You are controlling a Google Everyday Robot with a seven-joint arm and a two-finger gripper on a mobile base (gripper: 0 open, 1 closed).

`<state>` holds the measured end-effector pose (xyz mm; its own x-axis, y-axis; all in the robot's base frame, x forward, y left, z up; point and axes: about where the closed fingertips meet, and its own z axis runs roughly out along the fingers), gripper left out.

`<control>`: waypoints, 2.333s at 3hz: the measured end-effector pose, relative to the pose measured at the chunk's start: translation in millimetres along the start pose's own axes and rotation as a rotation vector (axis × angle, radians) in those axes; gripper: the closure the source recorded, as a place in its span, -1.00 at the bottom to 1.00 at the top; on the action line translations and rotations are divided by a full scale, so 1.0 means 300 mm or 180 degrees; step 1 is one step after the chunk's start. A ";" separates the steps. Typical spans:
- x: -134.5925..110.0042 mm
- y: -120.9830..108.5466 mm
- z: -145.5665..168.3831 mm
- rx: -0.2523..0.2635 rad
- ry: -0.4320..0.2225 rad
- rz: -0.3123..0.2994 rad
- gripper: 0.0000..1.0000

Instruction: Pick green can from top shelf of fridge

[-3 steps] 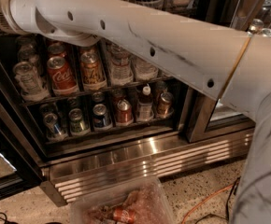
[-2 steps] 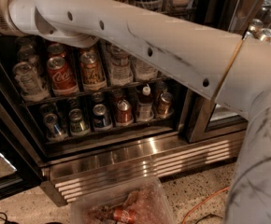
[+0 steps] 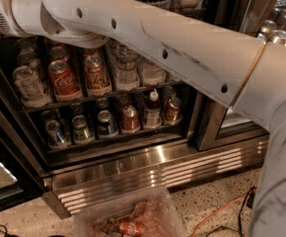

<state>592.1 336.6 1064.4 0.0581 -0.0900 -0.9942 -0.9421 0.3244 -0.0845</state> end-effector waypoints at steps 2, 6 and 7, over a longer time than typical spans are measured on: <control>-0.059 0.000 -0.051 -0.0198 -0.0144 0.0023 1.00; 0.062 0.056 -0.337 -0.0585 0.0161 -0.0152 1.00; 0.214 0.004 -0.412 -0.0564 0.0391 0.0028 1.00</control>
Offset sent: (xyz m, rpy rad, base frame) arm -0.0543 -0.0591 0.0820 0.1145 -0.1966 0.1979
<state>553.7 214.8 1008.5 0.0192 -0.2054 -0.9785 -0.9864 0.1562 -0.0522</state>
